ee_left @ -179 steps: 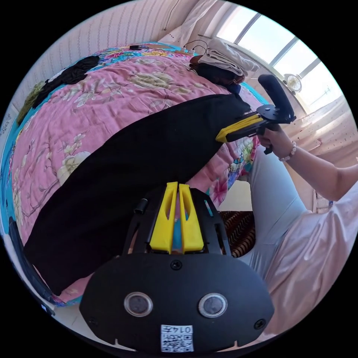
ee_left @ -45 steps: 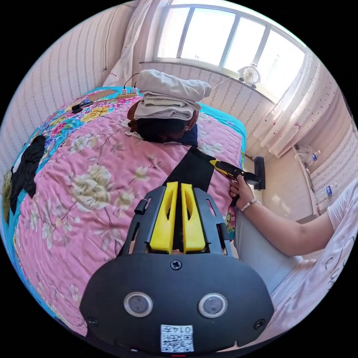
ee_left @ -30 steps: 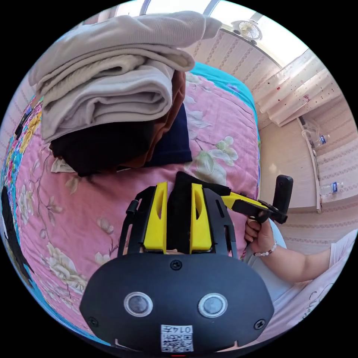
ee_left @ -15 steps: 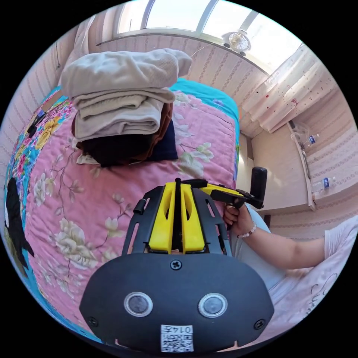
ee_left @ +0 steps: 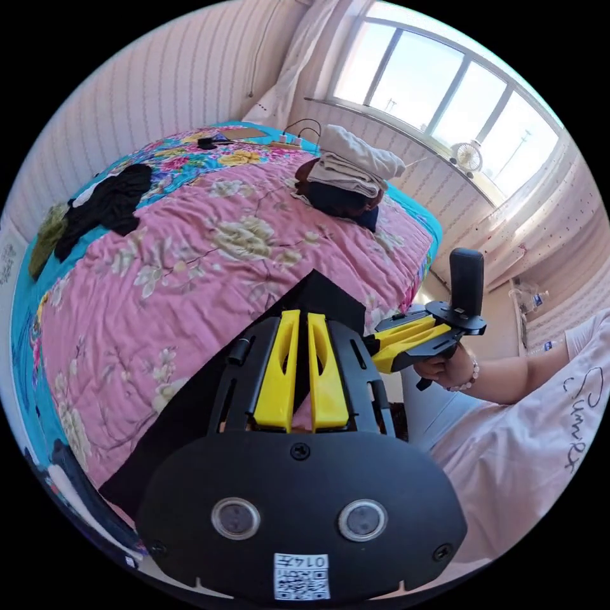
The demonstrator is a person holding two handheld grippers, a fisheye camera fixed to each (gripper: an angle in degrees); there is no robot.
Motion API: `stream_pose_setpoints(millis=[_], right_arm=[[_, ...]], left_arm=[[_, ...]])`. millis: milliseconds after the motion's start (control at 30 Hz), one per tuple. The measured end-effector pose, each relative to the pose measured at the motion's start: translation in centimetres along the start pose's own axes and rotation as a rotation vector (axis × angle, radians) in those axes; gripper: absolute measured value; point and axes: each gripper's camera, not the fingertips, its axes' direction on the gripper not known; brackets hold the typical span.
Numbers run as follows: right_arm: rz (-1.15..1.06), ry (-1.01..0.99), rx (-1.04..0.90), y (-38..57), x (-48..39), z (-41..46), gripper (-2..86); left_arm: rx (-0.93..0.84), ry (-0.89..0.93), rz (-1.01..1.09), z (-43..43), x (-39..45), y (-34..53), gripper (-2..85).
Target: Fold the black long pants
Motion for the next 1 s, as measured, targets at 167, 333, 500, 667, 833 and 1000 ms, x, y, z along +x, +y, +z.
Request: stream_pose_setpoints(millis=[167,333,500,667,833,1000], right_arm=[[-0.155,-0.033,-0.187,-1.9,-3.6,18.3,2.8],[-0.285,-0.035,-0.314,-2.0,-8.3,37.5,4.1],[-0.233,0.018,-0.602,3.1,-6.5,54.5,7.9],[-0.239,0.005,-0.643,10.8,0.5,57.9,7.6],[-0.148,0.103,-0.662,15.1,8.0,60.2,7.1],[-0.338,0.163,-0.722,16.2,8.4,68.0,7.4]], left_arm=[[0.149,-0.1,-0.233,-13.1,-10.8,10.4,0.3],[0.308,-0.223,-0.485,-24.4,-19.6,19.6,2.9],[0.307,-0.479,-0.766,-31.7,-23.9,30.2,5.3],[0.292,-0.432,-0.878,-32.6,-22.8,38.6,5.0],[0.257,-0.397,-0.902,-30.2,-22.2,39.2,5.8],[0.319,-0.44,-0.952,-30.3,-23.1,38.1,8.5]])
